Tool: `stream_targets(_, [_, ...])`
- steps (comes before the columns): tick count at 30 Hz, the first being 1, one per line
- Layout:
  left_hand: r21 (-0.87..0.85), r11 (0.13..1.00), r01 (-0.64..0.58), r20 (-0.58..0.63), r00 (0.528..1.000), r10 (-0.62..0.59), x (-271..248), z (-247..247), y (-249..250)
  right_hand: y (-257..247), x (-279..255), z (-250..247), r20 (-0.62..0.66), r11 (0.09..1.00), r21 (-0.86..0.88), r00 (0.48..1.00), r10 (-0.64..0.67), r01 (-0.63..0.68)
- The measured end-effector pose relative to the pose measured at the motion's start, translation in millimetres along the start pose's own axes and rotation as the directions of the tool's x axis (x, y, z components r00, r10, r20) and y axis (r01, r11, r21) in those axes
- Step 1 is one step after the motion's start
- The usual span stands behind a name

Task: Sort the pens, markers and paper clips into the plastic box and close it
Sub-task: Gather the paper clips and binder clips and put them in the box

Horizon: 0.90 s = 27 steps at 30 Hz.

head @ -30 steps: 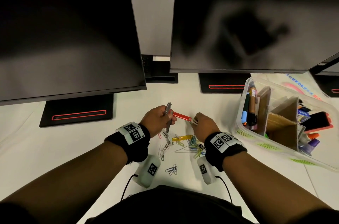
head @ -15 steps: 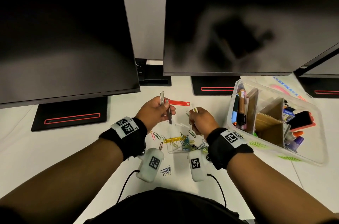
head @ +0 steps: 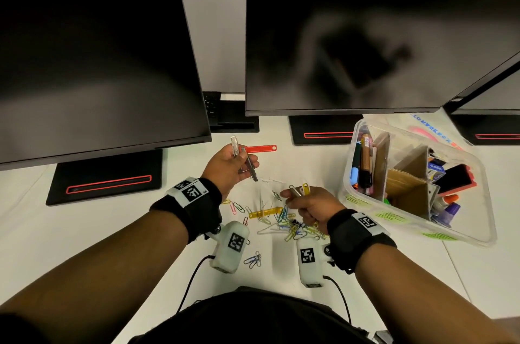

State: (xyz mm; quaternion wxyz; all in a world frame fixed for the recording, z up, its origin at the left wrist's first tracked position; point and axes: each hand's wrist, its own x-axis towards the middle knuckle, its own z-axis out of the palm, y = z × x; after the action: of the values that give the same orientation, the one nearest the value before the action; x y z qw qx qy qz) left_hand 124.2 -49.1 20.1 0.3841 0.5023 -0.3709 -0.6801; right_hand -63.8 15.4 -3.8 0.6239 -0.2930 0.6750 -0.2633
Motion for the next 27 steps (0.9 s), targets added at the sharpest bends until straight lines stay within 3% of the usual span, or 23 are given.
stream_targets(5, [-0.026,0.999,0.021,-0.027,0.999,-0.022,2,0,-6,4,1,11,0.011,0.996,-0.066,0.998,-0.065,0.066])
stream_targets(14, [0.190,0.980,0.063,-0.039,0.998,-0.057,-1,-5,-16,-2,-4,12,-0.093,0.982,0.128,0.988,-0.125,0.137])
stream_targets(20, [0.343,0.937,0.063,0.011,0.997,-0.072,-2,-2,-18,-10,-4,14,-0.224,0.957,0.114,0.945,-0.237,0.267])
stream_targets(24, [0.416,0.908,0.040,0.024,0.998,-0.055,-3,2,-18,-10,-5,14,-0.183,0.955,0.036,0.942,-0.282,0.293])
stream_targets(27, [0.463,0.886,0.035,0.043,0.997,-0.063,-4,3,-16,-10,-3,12,-0.242,0.943,-0.030,0.913,-0.329,0.332])
